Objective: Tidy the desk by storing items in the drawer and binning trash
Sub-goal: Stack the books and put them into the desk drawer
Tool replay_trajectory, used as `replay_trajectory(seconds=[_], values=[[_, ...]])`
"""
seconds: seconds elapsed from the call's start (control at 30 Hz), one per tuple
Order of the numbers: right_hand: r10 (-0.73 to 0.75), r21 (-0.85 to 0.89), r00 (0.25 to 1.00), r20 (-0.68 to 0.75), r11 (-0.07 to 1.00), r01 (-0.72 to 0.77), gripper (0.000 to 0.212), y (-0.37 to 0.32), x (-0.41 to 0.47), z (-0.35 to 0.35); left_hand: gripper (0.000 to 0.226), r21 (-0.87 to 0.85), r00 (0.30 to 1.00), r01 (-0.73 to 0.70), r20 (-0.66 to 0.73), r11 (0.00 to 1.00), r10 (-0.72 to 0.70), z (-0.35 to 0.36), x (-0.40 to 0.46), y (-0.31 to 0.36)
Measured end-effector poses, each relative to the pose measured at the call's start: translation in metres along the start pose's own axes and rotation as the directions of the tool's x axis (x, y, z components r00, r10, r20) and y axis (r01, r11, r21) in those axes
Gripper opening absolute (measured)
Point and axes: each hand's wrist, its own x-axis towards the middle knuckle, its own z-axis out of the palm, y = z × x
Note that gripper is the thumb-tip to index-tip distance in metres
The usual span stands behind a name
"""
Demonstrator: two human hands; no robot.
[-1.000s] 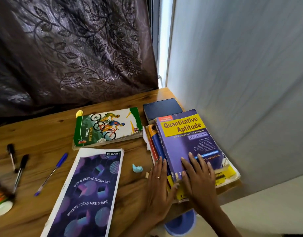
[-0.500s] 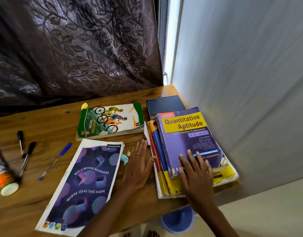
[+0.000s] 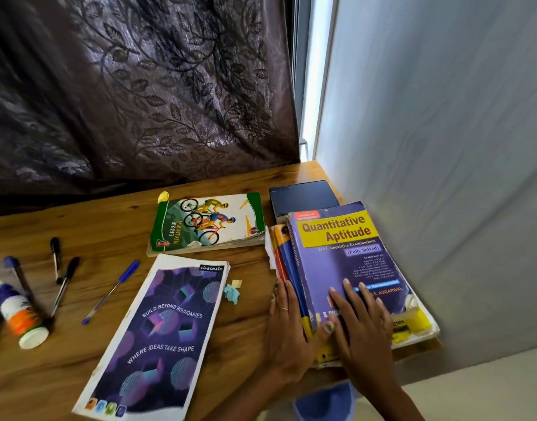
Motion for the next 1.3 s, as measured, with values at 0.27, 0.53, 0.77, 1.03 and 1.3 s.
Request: replay_trajectory(seconds=[0.27,0.53,0.77,1.03,1.3], values=[[0.004,0.032,1.000,-0.022,0.999,-0.003,0.053,-0.004,-0.001,-0.001,0.088,-0.099,0.994,-0.077,-0.086,0.992,0.068,0.001,-0.008,-0.011],[0.000,0.022,1.000,-0.031,1.000,0.001,0.056,-0.003,-0.003,0.001,0.073,0.169,0.979,-0.198,-0.014,0.965,0.204,-0.004,-0.043,-0.036],[-0.073,-0.031,0.997,-0.004,0.997,0.073,0.060,-0.013,-0.031,0.000,0.069,0.405,0.979,-0.187,0.003,0.895,0.203,-0.005,-0.080,-0.048],[-0.114,-0.014,0.988,0.103,0.993,0.117,0.060,-0.004,-0.112,0.004,0.076,0.371,0.988,-0.101,-0.070,0.923,0.136,0.019,-0.153,-0.056],[0.202,0.469,0.764,0.613,0.685,-0.558,0.044,0.009,-0.176,0.021,0.087,0.304,0.984,0.043,-0.176,0.952,0.011,0.049,-0.198,-0.051]])
